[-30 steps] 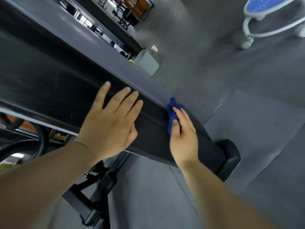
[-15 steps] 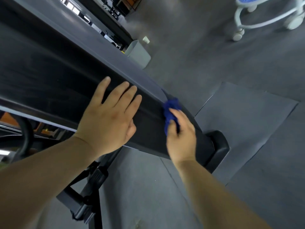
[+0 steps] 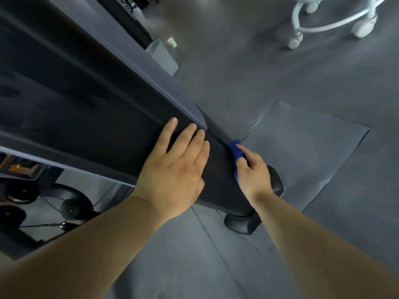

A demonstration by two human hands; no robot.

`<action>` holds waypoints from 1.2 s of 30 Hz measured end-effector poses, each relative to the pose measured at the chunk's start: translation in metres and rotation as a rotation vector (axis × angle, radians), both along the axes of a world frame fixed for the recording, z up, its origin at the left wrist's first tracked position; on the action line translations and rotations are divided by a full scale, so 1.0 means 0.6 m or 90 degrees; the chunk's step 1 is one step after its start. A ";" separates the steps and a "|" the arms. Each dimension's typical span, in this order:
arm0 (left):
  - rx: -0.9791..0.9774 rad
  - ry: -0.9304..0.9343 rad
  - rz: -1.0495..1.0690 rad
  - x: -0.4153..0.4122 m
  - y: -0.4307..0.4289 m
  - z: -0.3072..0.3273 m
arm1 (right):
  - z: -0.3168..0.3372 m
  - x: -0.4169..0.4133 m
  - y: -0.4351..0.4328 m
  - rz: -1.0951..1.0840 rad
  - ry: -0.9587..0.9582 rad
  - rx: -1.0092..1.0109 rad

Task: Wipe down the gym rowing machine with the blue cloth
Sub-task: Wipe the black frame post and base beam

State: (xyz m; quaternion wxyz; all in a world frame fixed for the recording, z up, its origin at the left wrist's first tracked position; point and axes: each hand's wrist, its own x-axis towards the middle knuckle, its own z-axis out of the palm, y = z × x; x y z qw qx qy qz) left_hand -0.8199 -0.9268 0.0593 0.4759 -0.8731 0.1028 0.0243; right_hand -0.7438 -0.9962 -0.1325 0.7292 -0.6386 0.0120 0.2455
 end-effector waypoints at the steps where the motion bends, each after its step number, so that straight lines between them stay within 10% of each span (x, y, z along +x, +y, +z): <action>1: 0.001 0.002 -0.004 -0.002 0.000 -0.009 | -0.025 0.001 -0.012 0.042 0.083 0.003; 4: 0.020 0.018 -0.016 -0.005 0.004 -0.035 | -0.080 0.007 -0.032 0.184 0.263 -0.008; 36: 0.029 0.012 -0.049 0.005 0.008 -0.125 | -0.123 -0.005 -0.031 0.046 0.278 -0.029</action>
